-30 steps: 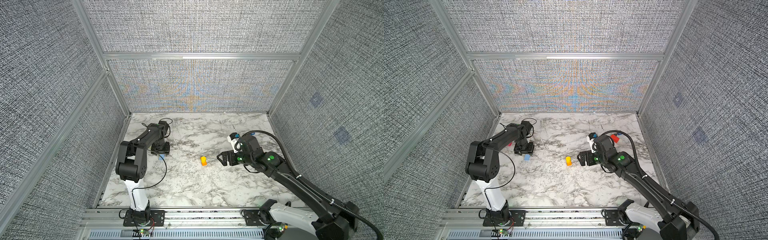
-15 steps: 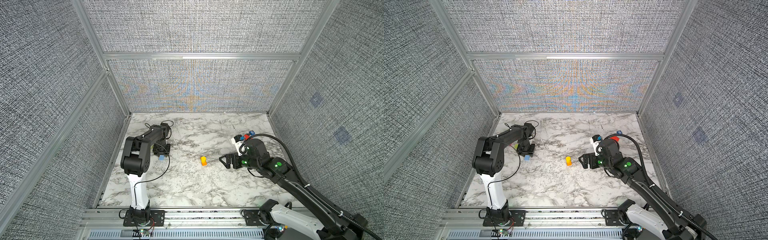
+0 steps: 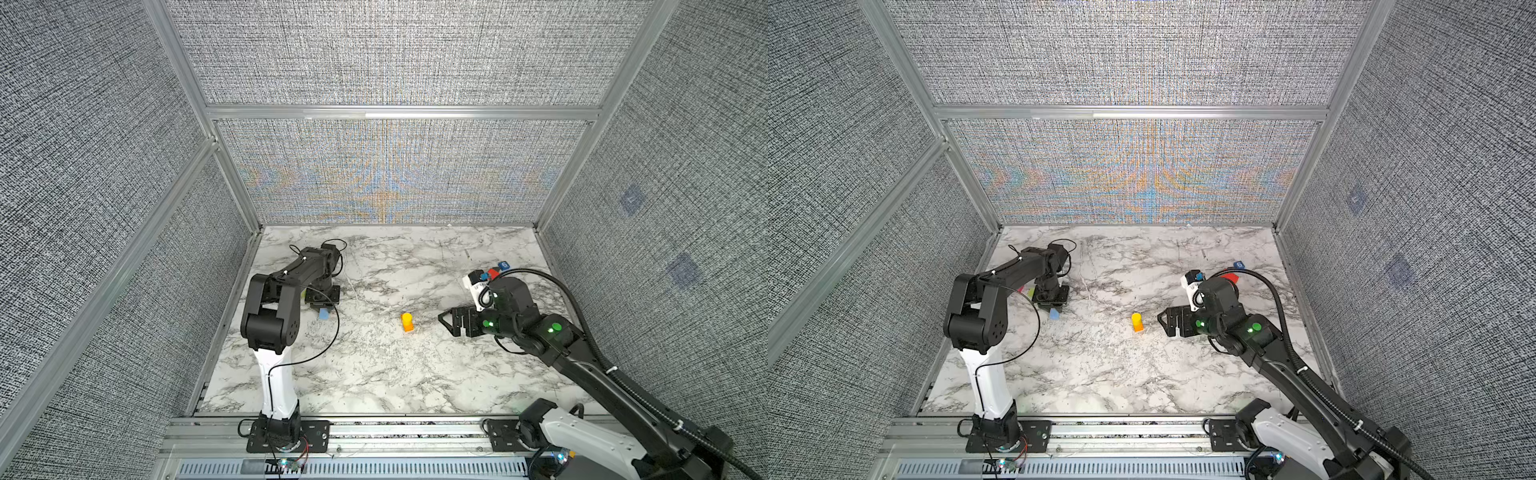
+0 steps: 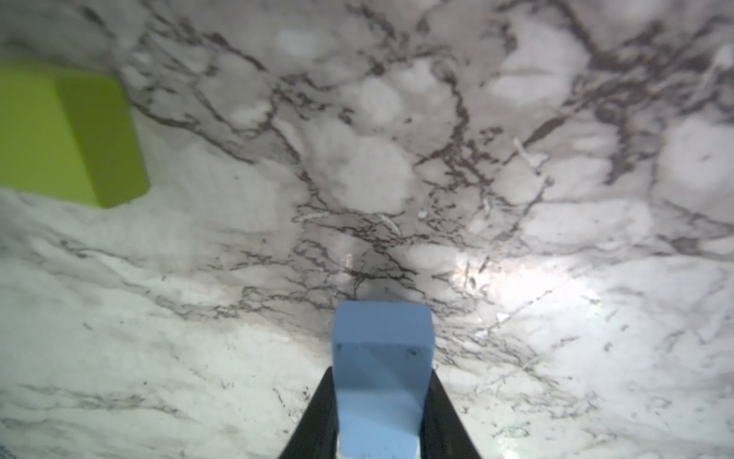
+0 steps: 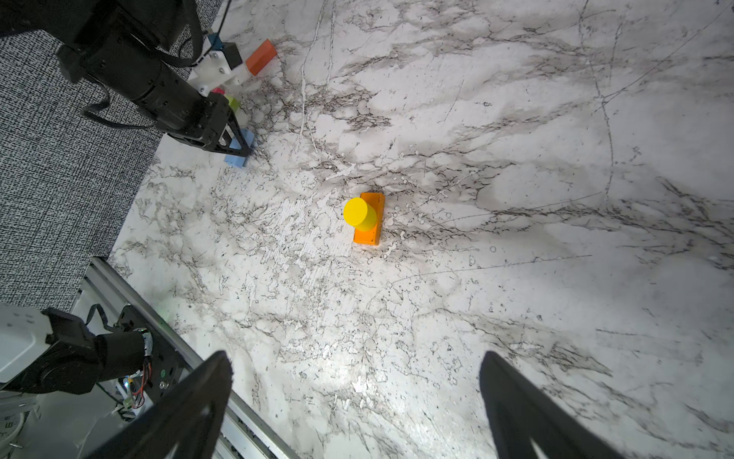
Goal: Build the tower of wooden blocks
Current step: 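Lift the light-blue block with the left gripper and carry it toward the stack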
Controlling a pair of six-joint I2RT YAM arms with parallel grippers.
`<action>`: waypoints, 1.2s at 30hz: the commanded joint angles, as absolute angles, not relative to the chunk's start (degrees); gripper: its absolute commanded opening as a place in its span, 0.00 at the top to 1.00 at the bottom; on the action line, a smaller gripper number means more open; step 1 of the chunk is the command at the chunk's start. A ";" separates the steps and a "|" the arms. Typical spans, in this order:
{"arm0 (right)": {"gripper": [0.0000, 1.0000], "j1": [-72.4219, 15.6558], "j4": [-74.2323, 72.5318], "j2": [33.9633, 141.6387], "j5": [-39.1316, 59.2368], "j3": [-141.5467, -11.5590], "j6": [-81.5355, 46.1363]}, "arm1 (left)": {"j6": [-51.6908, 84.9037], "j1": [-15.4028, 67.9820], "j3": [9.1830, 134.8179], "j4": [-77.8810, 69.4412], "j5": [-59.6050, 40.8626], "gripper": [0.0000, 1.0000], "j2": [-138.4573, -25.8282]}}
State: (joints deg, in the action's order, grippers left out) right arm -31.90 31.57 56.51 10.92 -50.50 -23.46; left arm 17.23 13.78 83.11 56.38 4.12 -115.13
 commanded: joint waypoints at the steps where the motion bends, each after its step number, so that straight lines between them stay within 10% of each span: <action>1: 0.01 -31.49 32.75 57.43 10.21 -51.04 -24.54 | 23.93 14.51 83.32 60.24 1.04 0.74 -111.86; 20: 0.01 -24.77 34.78 58.79 10.46 -48.80 -29.52 | 40.16 27.59 91.51 68.36 -4.21 0.73 -102.56; 36: 0.01 -14.36 33.89 58.80 20.25 -43.90 -26.16 | 49.41 42.75 107.45 73.04 -1.49 0.74 -116.62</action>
State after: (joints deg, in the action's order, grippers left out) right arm -14.96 34.54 58.96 18.22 -44.47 -26.94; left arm 47.07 41.95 105.73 71.00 -2.50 -115.00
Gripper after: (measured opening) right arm 0.990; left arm 0.313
